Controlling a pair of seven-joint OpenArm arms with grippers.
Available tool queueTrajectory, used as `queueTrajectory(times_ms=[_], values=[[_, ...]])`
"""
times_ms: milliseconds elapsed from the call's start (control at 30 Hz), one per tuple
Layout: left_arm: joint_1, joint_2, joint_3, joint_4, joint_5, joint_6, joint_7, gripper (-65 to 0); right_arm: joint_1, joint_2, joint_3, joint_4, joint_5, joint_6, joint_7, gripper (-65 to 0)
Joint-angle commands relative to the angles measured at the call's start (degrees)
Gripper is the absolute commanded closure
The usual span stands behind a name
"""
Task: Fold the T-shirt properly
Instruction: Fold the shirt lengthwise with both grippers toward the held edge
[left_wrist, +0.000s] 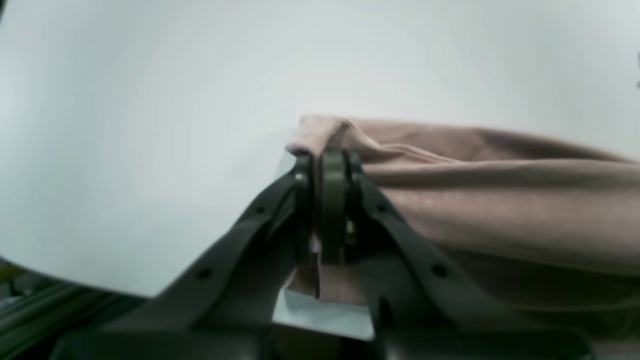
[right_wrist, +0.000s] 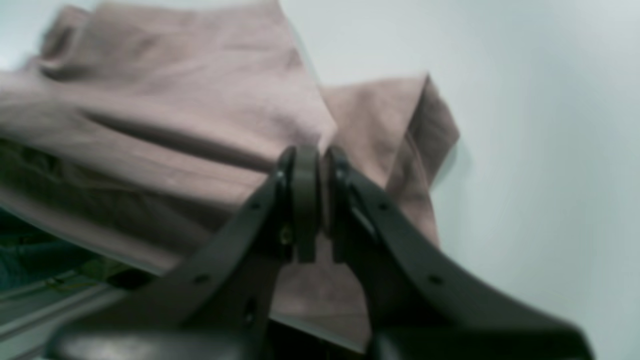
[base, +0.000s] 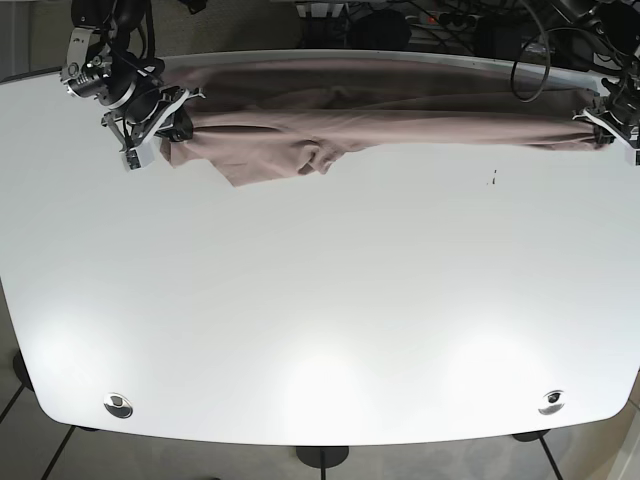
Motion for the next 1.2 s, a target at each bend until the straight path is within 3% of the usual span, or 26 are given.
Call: queueTrajectory(times_ms=[33, 133, 200, 233, 267, 300, 400, 667, 867, 967, 1033, 1100, 1133, 1167, 1200], values=[[0.0, -2.1, -0.4, -0.7, -0.4, 0.2, -0.9, 0.0, -0.7, 0.8, 1.2, 0.5, 0.2, 0.21, 1.0, -1.9], [0.0, -2.2, 0.5, -1.1, 2.0, 0.2, -0.9, 0.0, -2.2, 0.9, 2.3, 0.9, 0.6, 0.21, 1.1, -4.9], [-0.2, -1.8, 2.2, -0.7, 6.5, 0.2, -0.9, -15.1, -4.2, 0.4, 2.8, 4.3, 0.7, 0.21, 3.8, -22.5], [-0.2, -1.8, 2.2, -0.6, 6.5, 0.2, -0.8, -20.1, -4.1, 0.5, 2.8, 4.2, 0.7, 0.21, 4.5, -29.6], [-0.2, -1.8, 2.2, 0.3, 6.5, 0.2, -0.8, -24.3, -3.9, 0.5, 2.8, 4.0, 0.7, 0.21, 5.3, -38.2], [-0.2, -1.8, 2.2, 2.0, 6.5, 0.2, -0.7, -24.4, -2.6, 0.5, 2.7, 4.0, 0.7, 0.21, 5.6, -43.4], [0.0, -0.2, 2.2, 7.8, 6.5, 0.2, -0.6, -24.4, 2.5, 0.5, 0.7, 2.4, 0.4, -0.05, 3.5, -44.9], [1.1, 2.9, 3.6, 7.6, 6.7, 0.2, -0.9, -24.4, 15.4, 0.6, -11.0, -15.1, 0.3, -0.40, 3.4, -44.5], [1.4, 2.9, 3.5, 2.2, 6.8, 0.2, -2.5, -24.4, 16.5, 0.2, -17.8, -16.3, 0.2, -0.49, 3.4, -44.4], [2.2, 3.0, 3.4, 0.5, 6.8, 0.2, -4.5, -24.4, 16.7, -1.7, -17.9, -18.6, 0.2, -0.49, 3.4, -43.8], [2.6, 3.0, 3.5, 0.6, 6.8, 0.2, -4.5, -24.4, 17.7, -1.8, -18.2, -20.7, 0.2, -0.49, 4.8, -29.8], [2.7, 3.0, 3.4, 0.3, 6.8, 0.2, -4.6, -24.3, 17.7, -1.8, -18.3, -20.8, 0.3, -0.49, 6.1, -8.4], [2.7, 3.0, 3.4, 0.3, 6.8, 0.2, -4.6, -24.3, 17.6, -1.8, -18.3, -20.4, 0.6, -0.49, 6.1, -1.3], [2.7, 3.0, 3.5, 0.3, 6.8, 0.2, -4.6, -24.3, 17.5, -1.8, -18.1, -18.7, 0.6, -0.40, 6.1, -4.3], [2.7, 3.0, 3.5, 0.3, 6.8, 0.2, -4.6, -24.3, 16.4, -1.8, -17.9, -16.2, 0.6, -0.40, 6.1, -2.9]])
